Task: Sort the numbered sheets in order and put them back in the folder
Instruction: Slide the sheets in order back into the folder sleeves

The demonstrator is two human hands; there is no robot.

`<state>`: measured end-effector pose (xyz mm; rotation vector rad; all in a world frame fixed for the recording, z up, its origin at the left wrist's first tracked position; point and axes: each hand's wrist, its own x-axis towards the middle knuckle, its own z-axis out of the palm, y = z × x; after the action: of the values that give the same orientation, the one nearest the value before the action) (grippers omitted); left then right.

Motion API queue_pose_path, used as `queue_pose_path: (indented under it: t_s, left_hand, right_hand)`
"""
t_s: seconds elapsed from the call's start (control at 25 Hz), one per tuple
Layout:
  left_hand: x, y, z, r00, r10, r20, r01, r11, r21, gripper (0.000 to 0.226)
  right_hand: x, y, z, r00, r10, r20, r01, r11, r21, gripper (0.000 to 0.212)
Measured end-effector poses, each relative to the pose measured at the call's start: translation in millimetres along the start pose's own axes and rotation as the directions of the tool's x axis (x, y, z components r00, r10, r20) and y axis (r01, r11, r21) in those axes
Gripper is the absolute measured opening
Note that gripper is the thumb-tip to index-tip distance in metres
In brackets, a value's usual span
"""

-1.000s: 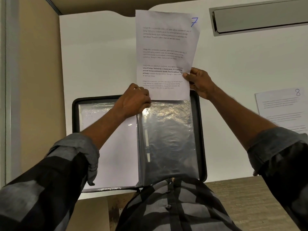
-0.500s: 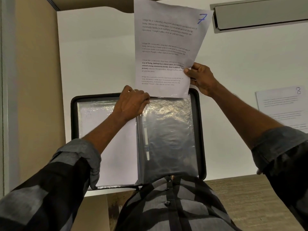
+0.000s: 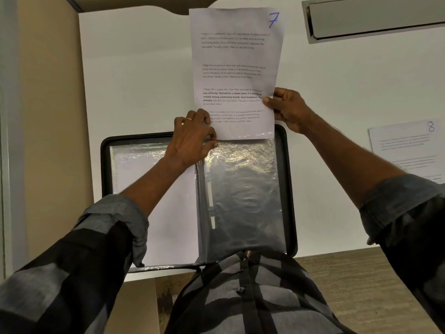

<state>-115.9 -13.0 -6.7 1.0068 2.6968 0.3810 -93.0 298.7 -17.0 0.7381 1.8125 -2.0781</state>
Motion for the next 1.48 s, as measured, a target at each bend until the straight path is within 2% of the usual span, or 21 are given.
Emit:
queue_pose_path:
  t_s: [0.44,0.52,0.68,0.76,0.96,1.04,1.24,1.32,1.4,1.48]
  left_hand:
    - [16.7,-2.0,-0.7,0.982,0.089,0.165,-0.082,0.995,-0.049,0.016]
    - [20.9,-2.4,-4.5,0.973,0.116,0.199,-0.095,0.989,-0.114,0.014]
    - [25.4,-6.7,-13.0,0.958,0.089,0.274,-0.016,0.966,-0.26,0.016]
    - [25.3,-11.5,-14.6,0.957,0.097,0.272,-0.041,0.978,-0.203,0.023]
    - [24.9,-17.6,-23.6,0.949,0.137,0.283,-0.169,0.981,0.093,0.036]
    - [23.3,-18.5,-23.9,0.954,0.133,0.268,-0.16,0.984,0.08,0.036]
    - [14.3,-30.9,-20.1,0.969,0.074,0.234,-0.05,0.993,-0.107,0.031]
    - [8.4,-35.9,-12.7,0.985,-0.056,0.16,0.109,0.932,-0.346,0.038]
    - [8.9,-35.4,-7.9,0.954,-0.288,0.084,0.283,0.769,-0.573,0.055]
    - [15.6,-31.5,-7.0,0.882,-0.455,0.123,0.394,0.57,-0.721,0.072]
  right_hand:
    - [1.9,10.8,-6.1,1.0,-0.013,-0.026,0.012,0.999,-0.05,0.036]
    - [1.8,12.6,-6.6,1.0,-0.014,-0.027,0.013,0.999,-0.035,0.036]
    - [3.0,11.6,-6.7,1.0,-0.012,-0.02,0.012,1.0,-0.022,0.036]
    - [3.1,10.4,-5.5,1.0,-0.007,-0.018,0.007,1.0,-0.004,0.035]
    - [3.7,9.9,-2.8,1.0,0.008,0.003,-0.008,1.0,0.008,0.035]
    - [4.8,8.0,-5.0,1.0,0.005,0.008,-0.005,1.0,-0.005,0.036]
    - [2.1,2.2,-7.0,0.995,0.036,0.097,-0.03,0.997,-0.068,0.039]
    - [0.6,4.4,-6.3,0.993,0.048,0.109,-0.041,0.996,-0.074,0.039]
    - [-2.0,6.8,-6.3,0.993,0.064,0.104,-0.057,0.996,-0.07,0.04]
    - [-5.6,9.1,-5.3,0.99,0.082,0.111,-0.076,0.996,-0.051,0.04]
